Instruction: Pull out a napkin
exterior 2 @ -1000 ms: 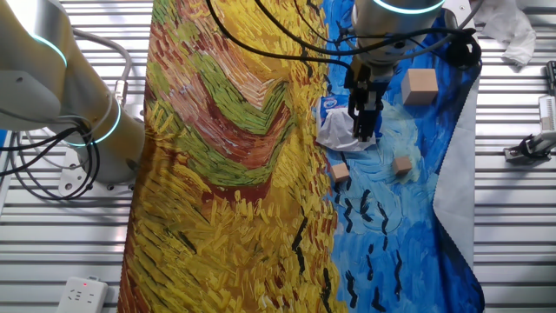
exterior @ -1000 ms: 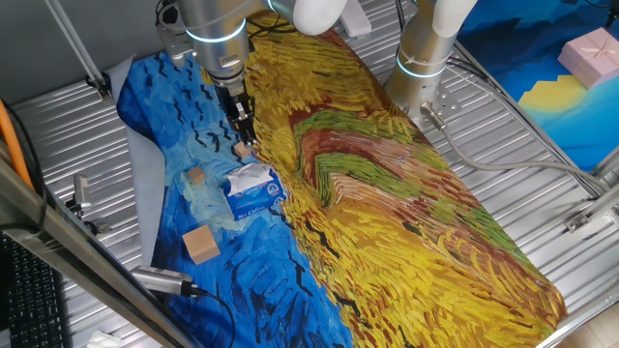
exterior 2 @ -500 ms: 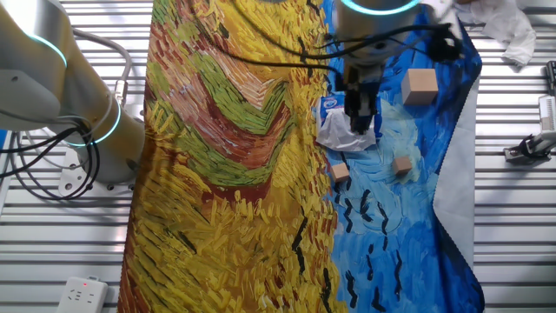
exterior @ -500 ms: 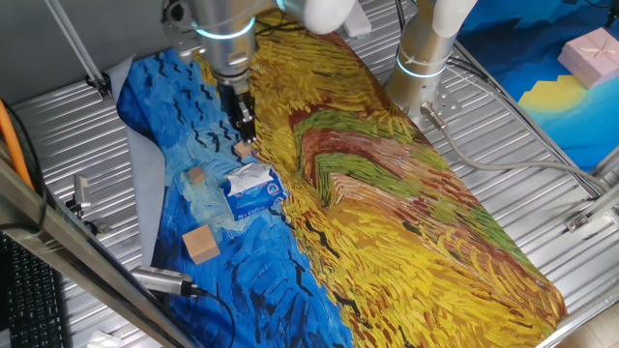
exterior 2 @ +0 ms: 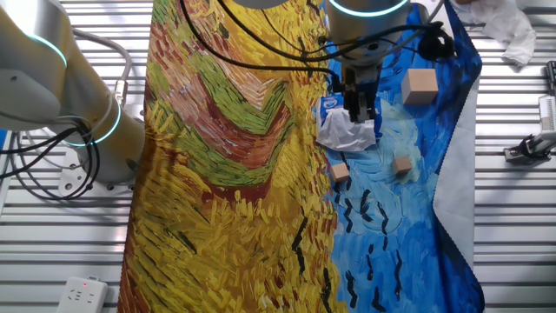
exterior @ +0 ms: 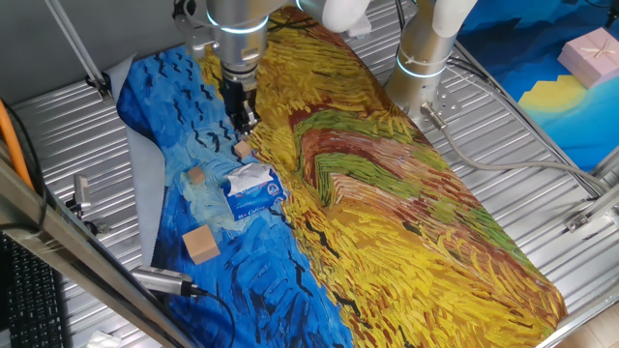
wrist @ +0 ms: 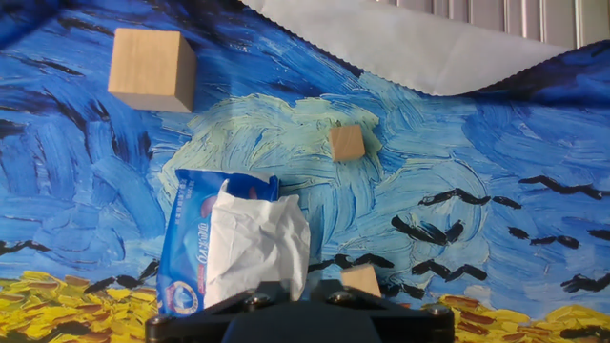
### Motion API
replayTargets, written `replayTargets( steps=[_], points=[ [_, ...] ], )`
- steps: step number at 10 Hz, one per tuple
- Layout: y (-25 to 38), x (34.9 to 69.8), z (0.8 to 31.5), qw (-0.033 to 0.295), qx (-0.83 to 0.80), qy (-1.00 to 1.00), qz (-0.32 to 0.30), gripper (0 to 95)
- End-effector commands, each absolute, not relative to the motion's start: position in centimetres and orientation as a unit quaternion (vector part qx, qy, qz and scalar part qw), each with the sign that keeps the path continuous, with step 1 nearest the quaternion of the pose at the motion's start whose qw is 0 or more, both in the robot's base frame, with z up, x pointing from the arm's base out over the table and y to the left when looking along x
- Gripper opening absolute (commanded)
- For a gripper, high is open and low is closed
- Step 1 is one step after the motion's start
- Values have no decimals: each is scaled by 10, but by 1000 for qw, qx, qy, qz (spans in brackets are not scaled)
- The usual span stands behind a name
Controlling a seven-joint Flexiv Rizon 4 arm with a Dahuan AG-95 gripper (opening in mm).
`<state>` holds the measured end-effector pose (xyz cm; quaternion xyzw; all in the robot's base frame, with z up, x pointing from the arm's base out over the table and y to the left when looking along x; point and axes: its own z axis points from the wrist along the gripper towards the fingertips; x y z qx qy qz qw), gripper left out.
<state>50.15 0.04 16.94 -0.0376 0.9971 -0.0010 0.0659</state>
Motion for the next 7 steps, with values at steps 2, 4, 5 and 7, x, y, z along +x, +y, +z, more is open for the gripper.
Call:
replayTargets(
  steps=[2, 4, 5, 7],
  points=[
    [0, 500, 170, 66, -40, 997, -1, 0],
    [0, 500, 170, 66, -34, 997, 0, 0],
    [0, 500, 170, 67, -31, 997, 1, 0],
    [0, 500, 170, 68, -23, 997, 2, 0]
  ],
)
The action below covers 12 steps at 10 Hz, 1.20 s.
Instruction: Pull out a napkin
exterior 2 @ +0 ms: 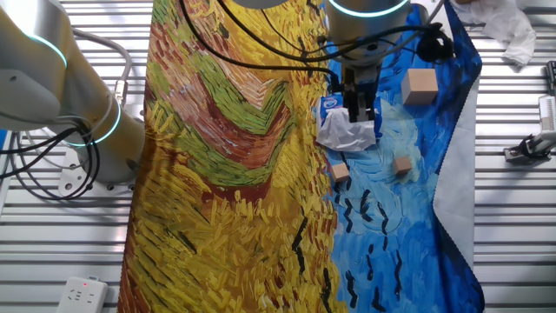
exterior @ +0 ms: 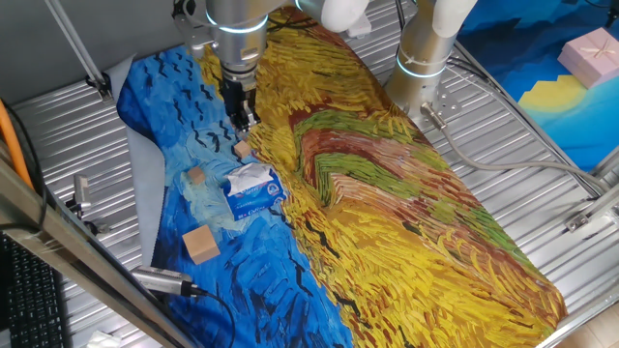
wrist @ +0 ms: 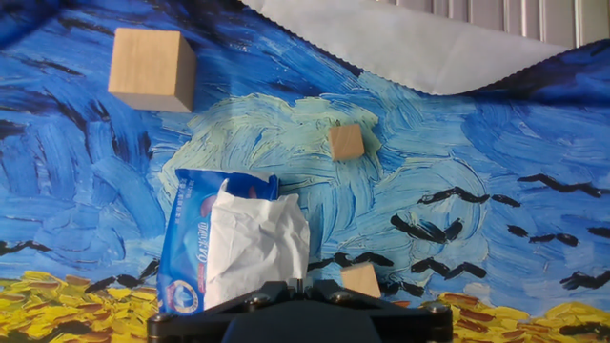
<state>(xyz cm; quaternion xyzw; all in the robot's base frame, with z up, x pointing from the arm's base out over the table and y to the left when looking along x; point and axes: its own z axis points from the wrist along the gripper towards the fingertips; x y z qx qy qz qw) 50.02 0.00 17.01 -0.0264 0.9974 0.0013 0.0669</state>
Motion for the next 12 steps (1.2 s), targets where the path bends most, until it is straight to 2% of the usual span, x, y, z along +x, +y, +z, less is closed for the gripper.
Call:
replayTargets(
  steps=[1, 8, 12],
  points=[
    [0, 500, 170, 69, -25, 997, 1, 0],
    [0, 501, 170, 70, -53, 996, 3, 0],
    [13, 515, 165, 71, -47, 996, -1, 0]
  ],
)
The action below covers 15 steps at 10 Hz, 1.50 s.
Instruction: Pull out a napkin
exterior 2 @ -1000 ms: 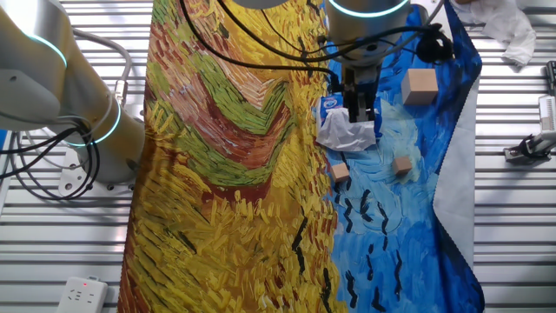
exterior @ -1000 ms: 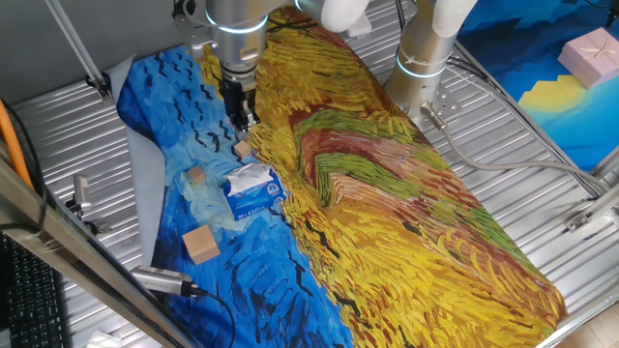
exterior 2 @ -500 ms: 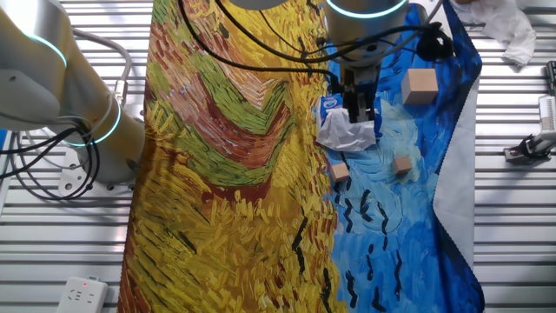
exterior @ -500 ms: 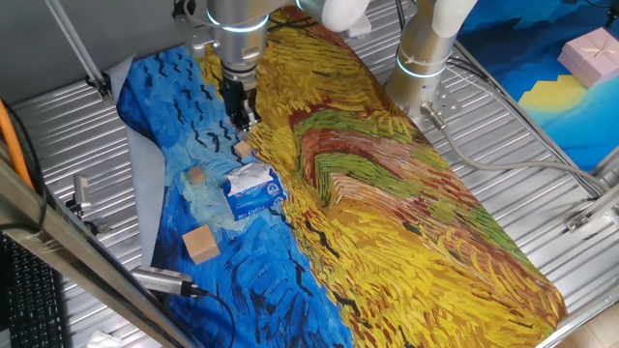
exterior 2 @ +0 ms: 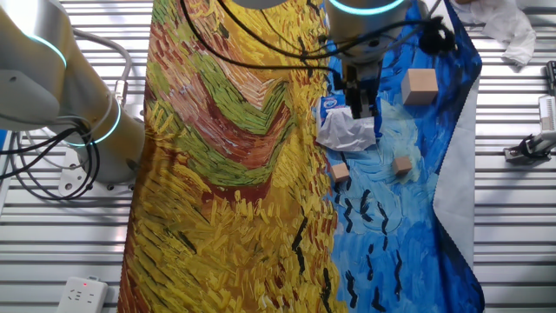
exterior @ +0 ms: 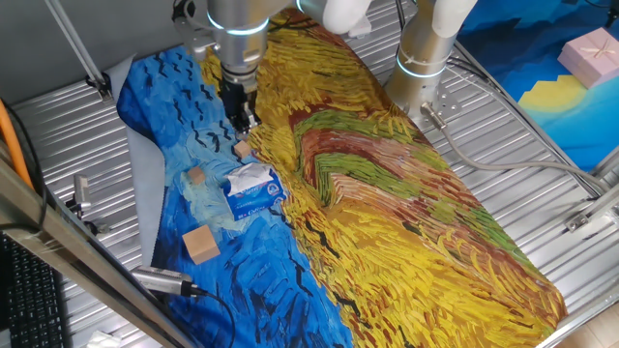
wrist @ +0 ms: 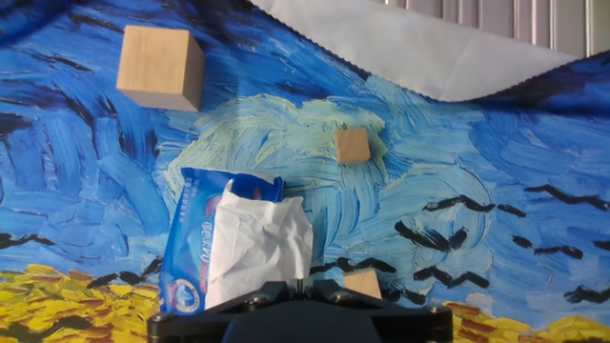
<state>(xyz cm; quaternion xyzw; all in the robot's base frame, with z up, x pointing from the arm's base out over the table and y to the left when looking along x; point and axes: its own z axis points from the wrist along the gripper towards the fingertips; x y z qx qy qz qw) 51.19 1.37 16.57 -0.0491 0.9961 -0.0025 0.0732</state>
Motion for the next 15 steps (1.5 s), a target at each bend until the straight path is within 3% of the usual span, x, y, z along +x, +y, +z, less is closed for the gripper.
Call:
replayTargets(
  steps=[1, 7, 15],
  points=[
    [12, 522, 166, 71, -48, 996, 0, 0],
    [11, 536, 166, 70, -41, 997, 0, 0],
    [22, 542, 126, 67, -35, 997, -4, 0]
  ],
)
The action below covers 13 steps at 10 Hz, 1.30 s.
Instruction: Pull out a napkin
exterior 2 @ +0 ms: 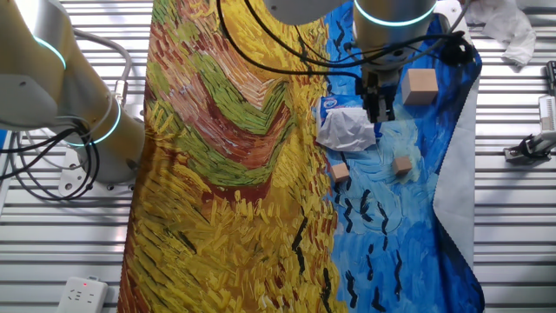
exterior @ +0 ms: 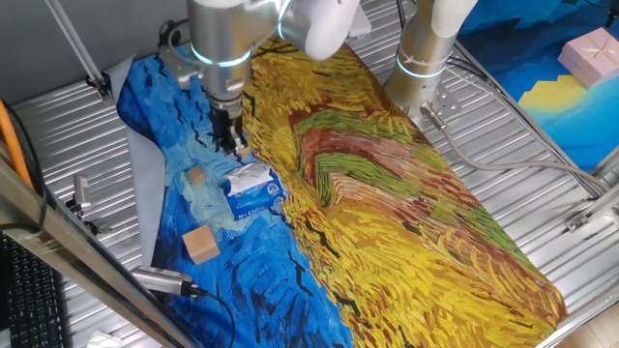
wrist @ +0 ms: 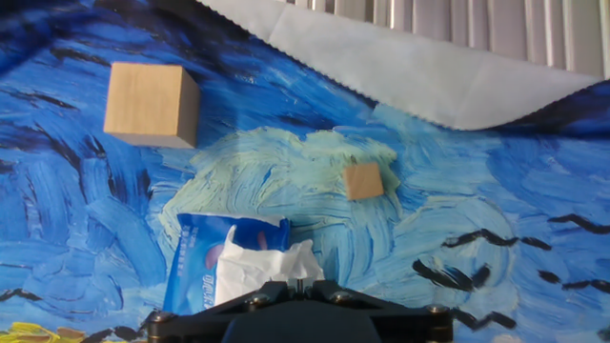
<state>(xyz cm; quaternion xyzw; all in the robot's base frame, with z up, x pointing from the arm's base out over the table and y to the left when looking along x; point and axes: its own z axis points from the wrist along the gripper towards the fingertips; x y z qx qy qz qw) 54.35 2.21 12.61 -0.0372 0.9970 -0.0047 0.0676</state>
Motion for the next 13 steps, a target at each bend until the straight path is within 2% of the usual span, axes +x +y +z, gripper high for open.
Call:
replayTargets(
  steps=[1, 7, 13],
  points=[
    [22, 541, 122, 66, -35, 997, -5, 0],
    [25, 539, 102, 70, -24, 997, -5, 0],
    [26, 538, 100, 70, -25, 997, -4, 0]
  ],
)
